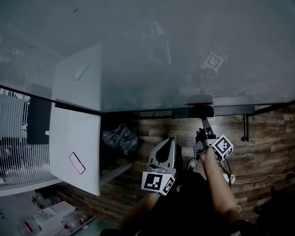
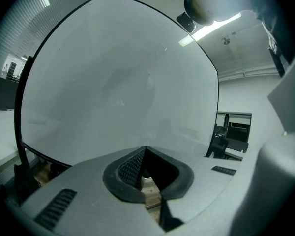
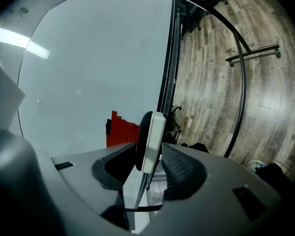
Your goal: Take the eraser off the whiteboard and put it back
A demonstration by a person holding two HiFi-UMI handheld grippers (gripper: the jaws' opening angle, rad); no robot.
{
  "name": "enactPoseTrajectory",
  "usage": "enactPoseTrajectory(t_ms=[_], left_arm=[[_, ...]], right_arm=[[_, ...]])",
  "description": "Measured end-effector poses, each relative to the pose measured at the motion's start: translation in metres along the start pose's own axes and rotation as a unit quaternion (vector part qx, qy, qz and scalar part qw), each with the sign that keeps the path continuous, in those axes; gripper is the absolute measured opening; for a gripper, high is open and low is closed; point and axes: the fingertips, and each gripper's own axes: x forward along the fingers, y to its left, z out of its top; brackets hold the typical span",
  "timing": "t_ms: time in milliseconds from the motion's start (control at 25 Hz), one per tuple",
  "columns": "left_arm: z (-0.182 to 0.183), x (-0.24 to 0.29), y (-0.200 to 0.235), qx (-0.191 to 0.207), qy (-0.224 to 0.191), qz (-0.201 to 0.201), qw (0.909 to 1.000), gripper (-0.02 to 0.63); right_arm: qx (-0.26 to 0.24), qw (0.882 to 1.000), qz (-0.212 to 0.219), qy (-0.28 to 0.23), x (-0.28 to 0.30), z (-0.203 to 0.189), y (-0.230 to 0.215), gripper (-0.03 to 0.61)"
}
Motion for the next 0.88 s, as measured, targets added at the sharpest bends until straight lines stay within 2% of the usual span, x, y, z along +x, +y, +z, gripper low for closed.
enactPoseTrajectory(t_ms=[440, 880], left_arm=[[-0.012, 0.0, 0.003, -0.011, 0.012, -0.002, 0.9999, -0.002], [-0.014, 0.0, 0.0, -0.011, 0.011, -0.006, 0.9999, -0.002]], right_arm=[[0.029, 1.0, 0.005, -0.01, 0.011, 0.006, -0.004, 0.161], [0.013, 1.0, 0.002, -0.009, 0.002, 0.006, -0.001, 0.132]])
